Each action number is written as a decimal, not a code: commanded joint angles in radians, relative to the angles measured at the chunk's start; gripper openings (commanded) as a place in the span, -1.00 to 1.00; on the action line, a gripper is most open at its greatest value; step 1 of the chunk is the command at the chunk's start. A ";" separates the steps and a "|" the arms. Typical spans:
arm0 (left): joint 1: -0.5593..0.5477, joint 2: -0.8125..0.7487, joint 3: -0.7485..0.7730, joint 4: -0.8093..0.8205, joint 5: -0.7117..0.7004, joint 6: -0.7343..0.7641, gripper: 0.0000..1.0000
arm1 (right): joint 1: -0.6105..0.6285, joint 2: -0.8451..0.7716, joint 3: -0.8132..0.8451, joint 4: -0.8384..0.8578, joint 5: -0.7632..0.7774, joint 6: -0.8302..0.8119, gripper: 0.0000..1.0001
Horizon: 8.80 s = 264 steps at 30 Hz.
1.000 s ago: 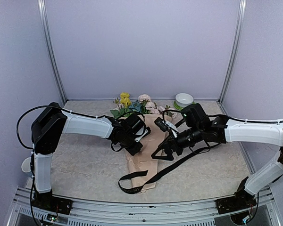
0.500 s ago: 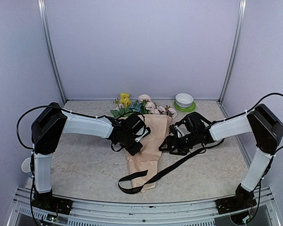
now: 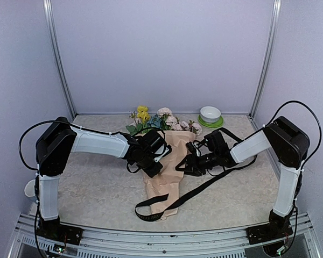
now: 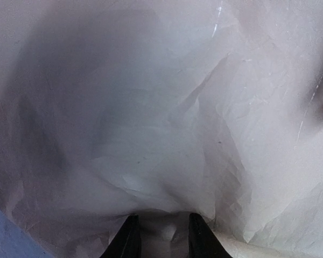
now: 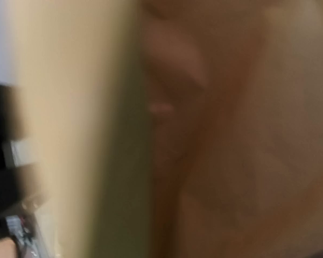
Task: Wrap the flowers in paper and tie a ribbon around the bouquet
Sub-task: Pick up the folded bouquet from the center of the board, then move the ribbon to the center of the board, then place the folded bouquet on the ribbon, then pick up the right side of the ribbon from the center of the board, then place the right side of the ribbon on the folded bouquet, then place the left side of the ribbon on the folded bouquet.
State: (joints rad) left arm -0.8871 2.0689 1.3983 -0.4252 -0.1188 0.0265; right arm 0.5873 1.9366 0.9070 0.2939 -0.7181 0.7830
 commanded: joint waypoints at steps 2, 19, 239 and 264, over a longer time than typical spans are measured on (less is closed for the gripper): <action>-0.001 0.031 0.000 -0.039 0.006 0.002 -0.34 | 0.016 0.036 -0.010 0.140 -0.094 0.063 -0.34; -0.014 -0.416 -0.170 -0.182 0.358 -0.264 0.73 | 0.017 0.009 0.008 0.052 0.005 0.044 -1.00; 0.163 -0.136 -0.086 0.486 0.603 -0.561 -1.00 | -0.039 0.189 0.363 -0.123 0.065 -0.178 -1.00; 0.055 -0.096 0.331 0.324 0.657 -0.113 -1.00 | -0.018 0.205 0.431 -0.219 -0.034 -0.238 -1.00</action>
State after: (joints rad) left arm -0.9253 1.8187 1.7302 -0.0902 0.5617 0.0166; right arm 0.5610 2.1433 1.3258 0.0502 -0.6807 0.5346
